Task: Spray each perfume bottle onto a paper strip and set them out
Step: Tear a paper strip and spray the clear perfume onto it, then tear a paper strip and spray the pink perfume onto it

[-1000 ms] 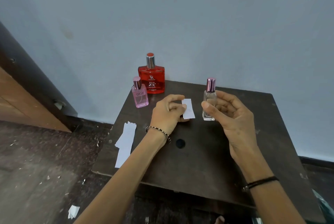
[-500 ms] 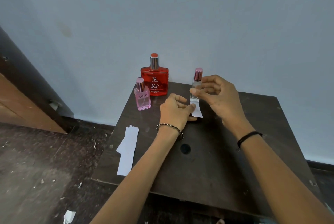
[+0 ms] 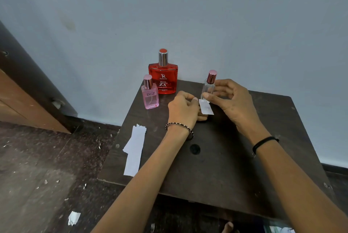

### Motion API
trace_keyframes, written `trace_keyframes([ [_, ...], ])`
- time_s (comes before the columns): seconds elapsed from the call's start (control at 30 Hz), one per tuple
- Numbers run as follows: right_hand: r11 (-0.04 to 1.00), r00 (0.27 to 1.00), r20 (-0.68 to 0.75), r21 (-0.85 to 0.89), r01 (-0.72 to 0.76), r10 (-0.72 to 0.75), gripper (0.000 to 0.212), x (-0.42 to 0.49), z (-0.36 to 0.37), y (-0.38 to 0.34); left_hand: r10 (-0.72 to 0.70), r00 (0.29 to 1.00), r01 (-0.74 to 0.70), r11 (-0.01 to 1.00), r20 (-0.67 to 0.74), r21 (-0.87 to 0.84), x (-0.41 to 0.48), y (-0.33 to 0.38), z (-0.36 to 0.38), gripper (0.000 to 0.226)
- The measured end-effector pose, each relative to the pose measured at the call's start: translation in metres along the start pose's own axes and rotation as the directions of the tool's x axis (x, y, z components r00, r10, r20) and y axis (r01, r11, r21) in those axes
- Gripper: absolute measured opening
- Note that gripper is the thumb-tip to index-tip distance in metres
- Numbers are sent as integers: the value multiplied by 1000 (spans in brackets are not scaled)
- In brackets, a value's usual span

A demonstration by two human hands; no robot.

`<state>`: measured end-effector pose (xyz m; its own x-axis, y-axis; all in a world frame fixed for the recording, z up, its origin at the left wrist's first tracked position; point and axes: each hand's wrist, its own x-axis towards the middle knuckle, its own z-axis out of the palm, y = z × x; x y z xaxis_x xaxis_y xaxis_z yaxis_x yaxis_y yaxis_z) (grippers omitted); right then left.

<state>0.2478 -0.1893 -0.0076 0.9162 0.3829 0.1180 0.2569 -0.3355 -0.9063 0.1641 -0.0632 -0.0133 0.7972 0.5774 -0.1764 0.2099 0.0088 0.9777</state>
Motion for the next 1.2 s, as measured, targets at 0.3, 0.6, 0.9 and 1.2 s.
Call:
trace_keyframes([
  [0.3, 995, 994, -55, -28, -92, 90, 59, -40, -10, -4, 102, 994, -94, 969, -24, 228, -17, 5, -14, 6],
  [0.6, 998, 999, 8, -53, -37, 38, 43, -101, 19, -35, 268, 959, -201, 875, -94, 440, -60, 7, -53, 13],
  [0.9, 992, 950, 296, -46, 115, -96, 40, -131, 78, -62, 243, 951, -123, 863, -189, 489, -75, 5, -133, 9],
  [1.2, 917, 808, 571, -228, 327, -146, 85, -127, 112, -67, 134, 973, -36, 891, -185, 453, -57, -8, -173, 10],
])
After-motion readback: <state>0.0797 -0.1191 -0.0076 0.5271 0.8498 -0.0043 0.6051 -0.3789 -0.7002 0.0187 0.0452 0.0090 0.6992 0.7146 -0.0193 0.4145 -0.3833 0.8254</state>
